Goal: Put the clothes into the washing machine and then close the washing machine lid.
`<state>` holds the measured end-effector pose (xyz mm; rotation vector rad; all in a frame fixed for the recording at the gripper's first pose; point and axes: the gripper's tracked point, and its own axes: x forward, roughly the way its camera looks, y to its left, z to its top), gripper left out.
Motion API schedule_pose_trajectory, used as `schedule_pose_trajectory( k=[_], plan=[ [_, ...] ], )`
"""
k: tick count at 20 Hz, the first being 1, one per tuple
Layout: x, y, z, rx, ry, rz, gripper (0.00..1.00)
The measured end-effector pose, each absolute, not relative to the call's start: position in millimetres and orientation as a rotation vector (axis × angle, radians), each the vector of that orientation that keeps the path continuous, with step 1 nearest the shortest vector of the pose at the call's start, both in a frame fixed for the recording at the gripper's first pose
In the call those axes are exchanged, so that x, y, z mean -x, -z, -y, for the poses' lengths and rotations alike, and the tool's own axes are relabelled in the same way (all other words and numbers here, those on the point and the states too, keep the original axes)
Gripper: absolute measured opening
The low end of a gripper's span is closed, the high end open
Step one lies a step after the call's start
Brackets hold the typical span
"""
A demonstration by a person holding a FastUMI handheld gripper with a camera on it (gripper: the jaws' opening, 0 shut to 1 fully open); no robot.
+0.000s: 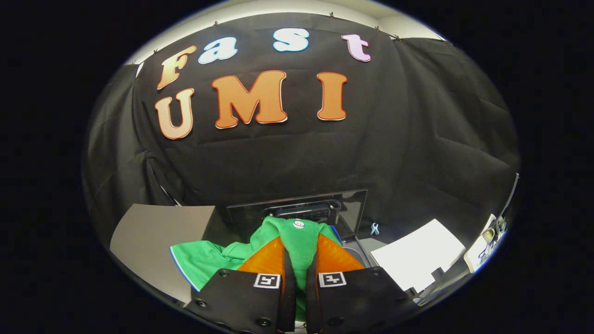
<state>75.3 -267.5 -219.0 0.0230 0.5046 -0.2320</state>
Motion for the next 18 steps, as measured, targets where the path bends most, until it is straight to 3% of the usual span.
schedule_pose_trajectory(
  k=[18],
  plan=[
    [-85,401,285,-0.103,0.227,-0.710,0.17]
  ],
)
